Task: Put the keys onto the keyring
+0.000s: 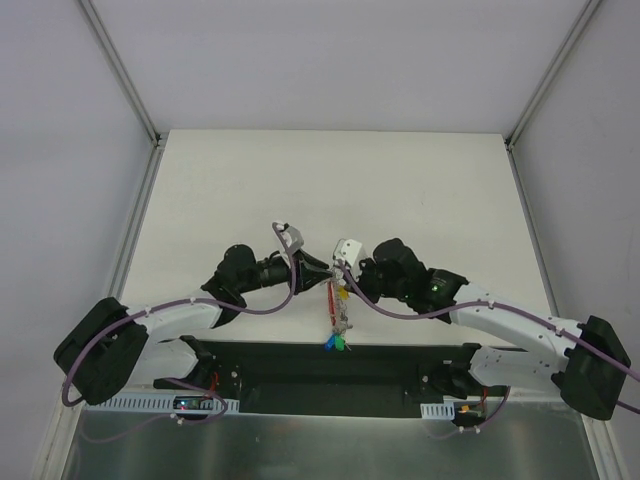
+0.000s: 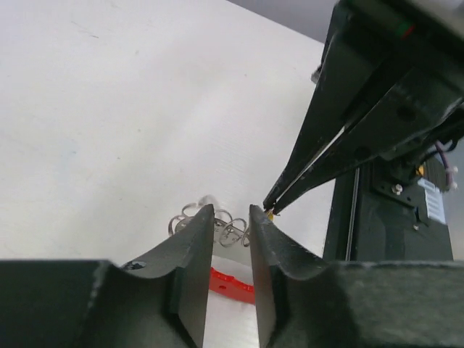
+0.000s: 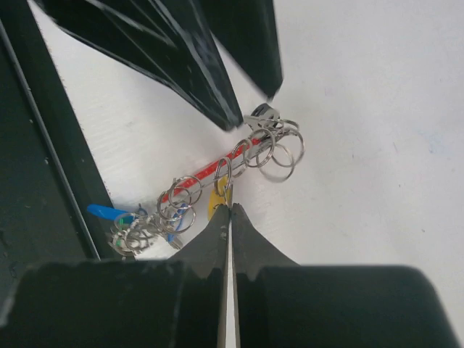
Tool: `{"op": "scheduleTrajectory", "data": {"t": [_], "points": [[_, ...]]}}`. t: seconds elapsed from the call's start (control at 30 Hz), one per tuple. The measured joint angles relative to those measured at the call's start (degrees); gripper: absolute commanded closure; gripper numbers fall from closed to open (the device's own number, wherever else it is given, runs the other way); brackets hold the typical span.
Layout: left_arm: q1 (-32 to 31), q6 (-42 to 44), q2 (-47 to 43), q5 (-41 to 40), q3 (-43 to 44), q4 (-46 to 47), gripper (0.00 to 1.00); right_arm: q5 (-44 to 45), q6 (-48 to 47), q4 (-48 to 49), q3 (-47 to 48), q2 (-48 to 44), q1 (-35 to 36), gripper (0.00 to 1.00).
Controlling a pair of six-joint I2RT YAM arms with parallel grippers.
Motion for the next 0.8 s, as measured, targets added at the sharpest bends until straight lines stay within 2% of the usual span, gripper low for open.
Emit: {"op": "scheduleTrajectory", "data": {"t": [0.03,0.13,0.2,0.33,0.5,0.53,0.57,0.8], "points": [[0.0,0.09,-0.7,-1.2,0.0,-0.04,0.57,0.28,0.11,-0.76,0.24,0.31,-0.24,0.99],[0.0,0.33,-4.98,-6.16,0.07,-2.4,0.38,1.64,1.01,-2.78,1.11,1.42,-1.88,0.99],[0.02,0.92,-9.35,-9.88,0.15,-6.19,0.3,2.67,1.66,-4.24,2.14,2.29,-3.61,0.99],[0.22,1.9,-18.75,-18.23,0.42,-15.02,0.02,4.44,3.48,-6.58,5.27,4.07,-8.48,0.99],[0.76,1.88,-29.27,-33.09,1.09,-26.93,0.01,6.32,5.95,-8.44,11.41,8.17,-17.49,0.99],[0.76,1.14,-32.33,-40.41,1.09,-31.23,0.01,7.8,7.58,-8.66,15.96,11.8,-23.61,0.99],[0.76,1.07,-32.44,-40.59,1.09,-31.45,0.01,7.85,7.69,-8.61,16.22,11.98,-23.98,0.99],[0.76,-0.11,-33.11,-54.27,-0.09,-38.03,0.01,8.44,14.23,-4.11,19.3,18.25,-39.56,0.99]]}}
